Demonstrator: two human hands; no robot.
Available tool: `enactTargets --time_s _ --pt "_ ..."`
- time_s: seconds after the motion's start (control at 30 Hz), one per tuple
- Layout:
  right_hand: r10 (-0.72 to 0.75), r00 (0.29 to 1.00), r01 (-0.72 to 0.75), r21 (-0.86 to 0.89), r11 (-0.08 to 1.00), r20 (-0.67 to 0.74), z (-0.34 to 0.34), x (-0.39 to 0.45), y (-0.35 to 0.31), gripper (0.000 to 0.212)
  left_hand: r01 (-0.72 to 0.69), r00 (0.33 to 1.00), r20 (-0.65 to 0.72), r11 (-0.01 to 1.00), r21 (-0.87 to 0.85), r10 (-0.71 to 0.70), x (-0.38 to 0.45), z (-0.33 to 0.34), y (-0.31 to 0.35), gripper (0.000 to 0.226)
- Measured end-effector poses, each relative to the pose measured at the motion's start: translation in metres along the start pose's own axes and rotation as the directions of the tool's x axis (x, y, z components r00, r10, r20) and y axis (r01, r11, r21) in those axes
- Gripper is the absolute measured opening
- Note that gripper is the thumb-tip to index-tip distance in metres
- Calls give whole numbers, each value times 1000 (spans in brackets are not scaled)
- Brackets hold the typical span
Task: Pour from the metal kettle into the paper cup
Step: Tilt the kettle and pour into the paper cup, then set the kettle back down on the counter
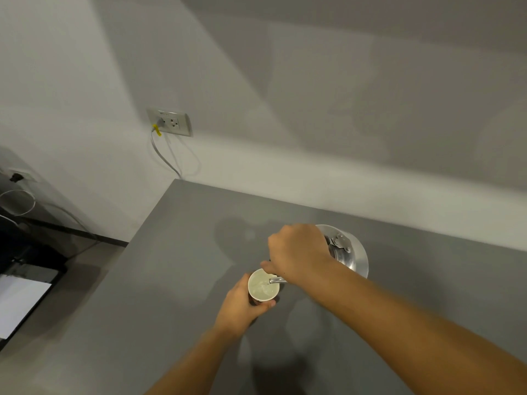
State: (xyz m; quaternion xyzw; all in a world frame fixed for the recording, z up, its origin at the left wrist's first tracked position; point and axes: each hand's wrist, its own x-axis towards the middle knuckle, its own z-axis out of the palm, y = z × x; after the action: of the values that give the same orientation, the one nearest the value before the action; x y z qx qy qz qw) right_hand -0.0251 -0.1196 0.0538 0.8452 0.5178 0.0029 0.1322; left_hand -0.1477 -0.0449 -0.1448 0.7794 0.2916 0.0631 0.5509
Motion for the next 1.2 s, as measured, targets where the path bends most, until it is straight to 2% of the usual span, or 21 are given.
enactTargets --time_s 0.13,0.27,0.53,0.77,0.97,1.07,1.2 --pt "2 1000 -2 20 1000 -21 1 -1 2 43 -10 1000 1 1000 7 10 0 -1 1 52" --pt "37 999 -37 66 997 -4 4 -3 9 53 -15 1000 4 1000 1 15 0 0 0 53" --pt "178 981 -189 183 965 77 16 -7 37 52 -22 1000 -6 999 34 23 0 0 -2 53" --pt "259 946 -318 407 856 194 40 -19 68 62 -24 1000 -6 999 23 24 -2 0 2 51" --pt "328 926 -374 590 715 189 57 -40 87 69 -35 999 30 999 -1 35 -1 -1 5 60" --pt "330 926 -369 627 686 184 63 -47 90 70 -23 999 28 1000 -8 23 -6 -4 1 65" --pt "361 912 -394 667 632 197 69 -57 102 72 -5 1000 -19 1000 -30 4 -8 -11 10 56"
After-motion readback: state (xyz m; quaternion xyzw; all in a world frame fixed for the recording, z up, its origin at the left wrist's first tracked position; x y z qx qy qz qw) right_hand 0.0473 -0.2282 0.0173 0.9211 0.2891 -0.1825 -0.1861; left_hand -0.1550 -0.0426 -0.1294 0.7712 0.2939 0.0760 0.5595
